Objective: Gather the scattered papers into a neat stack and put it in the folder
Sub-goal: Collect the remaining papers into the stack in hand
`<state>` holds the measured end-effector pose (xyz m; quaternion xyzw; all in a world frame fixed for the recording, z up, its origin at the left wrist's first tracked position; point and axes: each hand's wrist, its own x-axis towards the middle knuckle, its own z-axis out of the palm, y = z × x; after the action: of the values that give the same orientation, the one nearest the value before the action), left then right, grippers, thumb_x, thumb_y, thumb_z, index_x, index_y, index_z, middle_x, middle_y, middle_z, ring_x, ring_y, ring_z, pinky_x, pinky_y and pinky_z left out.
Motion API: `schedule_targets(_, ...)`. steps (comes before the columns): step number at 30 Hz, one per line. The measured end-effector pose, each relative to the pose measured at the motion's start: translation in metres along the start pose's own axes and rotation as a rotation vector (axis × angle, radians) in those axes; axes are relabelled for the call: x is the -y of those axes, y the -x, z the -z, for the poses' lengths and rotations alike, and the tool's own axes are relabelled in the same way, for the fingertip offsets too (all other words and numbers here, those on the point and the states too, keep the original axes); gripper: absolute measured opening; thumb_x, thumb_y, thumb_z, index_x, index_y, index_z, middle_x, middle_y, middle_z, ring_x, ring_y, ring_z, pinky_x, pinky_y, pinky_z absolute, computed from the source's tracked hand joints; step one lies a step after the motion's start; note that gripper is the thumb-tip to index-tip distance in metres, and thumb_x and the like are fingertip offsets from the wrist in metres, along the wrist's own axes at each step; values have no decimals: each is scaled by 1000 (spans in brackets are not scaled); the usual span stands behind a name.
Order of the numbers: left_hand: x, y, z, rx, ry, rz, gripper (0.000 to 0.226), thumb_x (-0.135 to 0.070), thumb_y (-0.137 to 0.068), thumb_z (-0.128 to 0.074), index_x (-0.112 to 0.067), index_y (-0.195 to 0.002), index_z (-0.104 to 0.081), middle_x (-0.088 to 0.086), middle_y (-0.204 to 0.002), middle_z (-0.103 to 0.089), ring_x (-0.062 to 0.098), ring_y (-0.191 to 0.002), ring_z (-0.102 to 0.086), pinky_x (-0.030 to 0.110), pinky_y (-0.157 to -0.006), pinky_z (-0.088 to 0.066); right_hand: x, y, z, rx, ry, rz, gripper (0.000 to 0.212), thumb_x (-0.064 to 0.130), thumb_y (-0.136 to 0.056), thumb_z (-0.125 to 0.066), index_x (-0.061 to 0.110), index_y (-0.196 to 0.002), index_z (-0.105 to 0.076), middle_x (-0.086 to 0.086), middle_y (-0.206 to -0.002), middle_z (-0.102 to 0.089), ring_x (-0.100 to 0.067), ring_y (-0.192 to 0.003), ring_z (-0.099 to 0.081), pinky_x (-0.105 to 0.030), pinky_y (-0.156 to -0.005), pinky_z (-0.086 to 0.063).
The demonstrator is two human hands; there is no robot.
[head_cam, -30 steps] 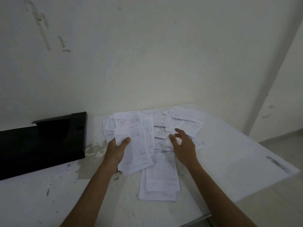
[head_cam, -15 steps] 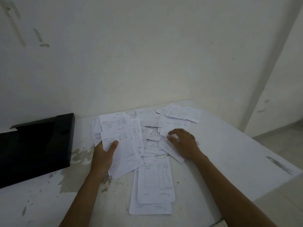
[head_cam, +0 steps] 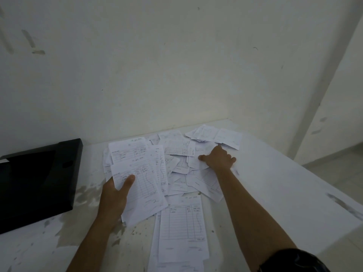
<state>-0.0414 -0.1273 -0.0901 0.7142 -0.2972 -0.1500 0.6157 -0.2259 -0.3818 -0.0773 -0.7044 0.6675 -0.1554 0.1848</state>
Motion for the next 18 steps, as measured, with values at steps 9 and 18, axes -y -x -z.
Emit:
schedule_targets(9, -2, 2, 3, 17, 63, 14, 40, -27, -93, -63, -15, -131, -58, -4, -116, -60, 19, -104, -57, 35, -89, -47, -25, -4, 11, 127, -490, 59, 74, 49, -76, -79, 16, -138, -54, -6, -134, -61, -33, -126, -56, -49, -110, -40)
schedule_targets(18, -8, 8, 4, 28, 151, 7, 38, -24, -92, -64, -15, -129, -58, -1, -114, -62, 19, -101, -59, 34, -89, -47, -52, 24, 47, 141, -1146, 209, 36, 19, -87, -77, 16, -120, -64, -2, -115, -71, -21, -101, -69, -35, -81, -60)
